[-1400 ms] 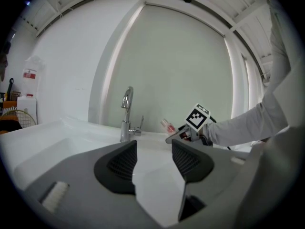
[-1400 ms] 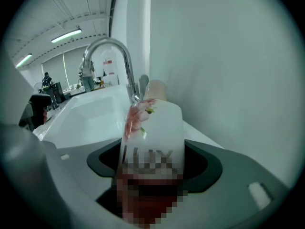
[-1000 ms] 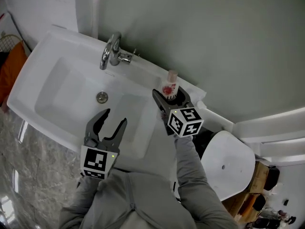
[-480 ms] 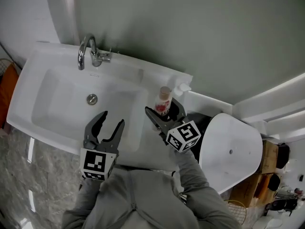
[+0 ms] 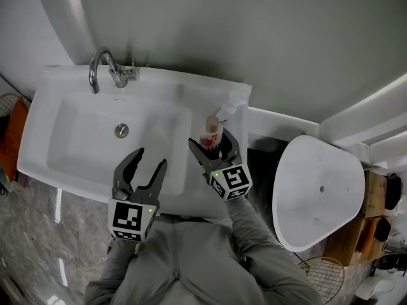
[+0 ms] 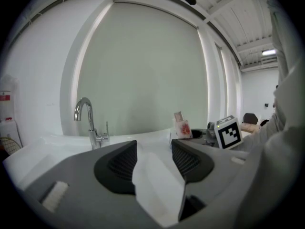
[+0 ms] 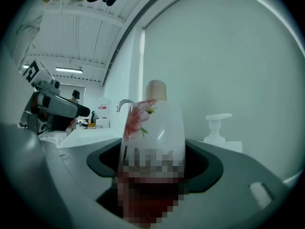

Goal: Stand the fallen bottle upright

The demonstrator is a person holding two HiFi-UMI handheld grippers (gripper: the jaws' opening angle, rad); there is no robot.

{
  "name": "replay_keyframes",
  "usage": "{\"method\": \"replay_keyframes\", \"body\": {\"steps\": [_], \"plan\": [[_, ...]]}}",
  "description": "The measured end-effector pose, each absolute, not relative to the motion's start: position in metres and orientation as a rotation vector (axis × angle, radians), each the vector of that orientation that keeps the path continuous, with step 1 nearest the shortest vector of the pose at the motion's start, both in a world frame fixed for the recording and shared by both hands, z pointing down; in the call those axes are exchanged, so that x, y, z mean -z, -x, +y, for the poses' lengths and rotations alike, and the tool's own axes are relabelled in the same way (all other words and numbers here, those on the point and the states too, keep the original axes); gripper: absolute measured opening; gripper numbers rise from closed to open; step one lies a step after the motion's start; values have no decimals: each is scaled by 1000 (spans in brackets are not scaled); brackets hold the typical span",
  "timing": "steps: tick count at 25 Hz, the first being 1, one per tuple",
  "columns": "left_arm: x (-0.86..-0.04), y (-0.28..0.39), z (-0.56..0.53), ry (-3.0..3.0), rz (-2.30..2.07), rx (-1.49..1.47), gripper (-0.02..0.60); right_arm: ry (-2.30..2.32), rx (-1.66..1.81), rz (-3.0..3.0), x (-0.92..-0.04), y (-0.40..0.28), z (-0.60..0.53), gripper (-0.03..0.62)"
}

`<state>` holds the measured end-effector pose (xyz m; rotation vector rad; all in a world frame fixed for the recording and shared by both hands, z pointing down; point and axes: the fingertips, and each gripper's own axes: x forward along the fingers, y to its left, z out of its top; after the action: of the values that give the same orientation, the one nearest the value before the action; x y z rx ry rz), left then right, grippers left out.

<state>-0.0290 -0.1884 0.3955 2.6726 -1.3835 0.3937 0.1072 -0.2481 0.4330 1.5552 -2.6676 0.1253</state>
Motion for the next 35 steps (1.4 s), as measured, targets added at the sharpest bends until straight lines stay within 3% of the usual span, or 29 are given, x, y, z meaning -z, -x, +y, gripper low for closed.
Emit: {"method": "replay_keyframes", "body": {"steps": [14, 35], "plan": [[-394, 21, -172, -2664, -1443, -597, 267, -1643, 25, -2724, -436, -114, -243, 344], [-398, -17, -145, -2680, -1427, -674, 267, -1504, 143, -2793, -433, -118, -204, 343]]}}
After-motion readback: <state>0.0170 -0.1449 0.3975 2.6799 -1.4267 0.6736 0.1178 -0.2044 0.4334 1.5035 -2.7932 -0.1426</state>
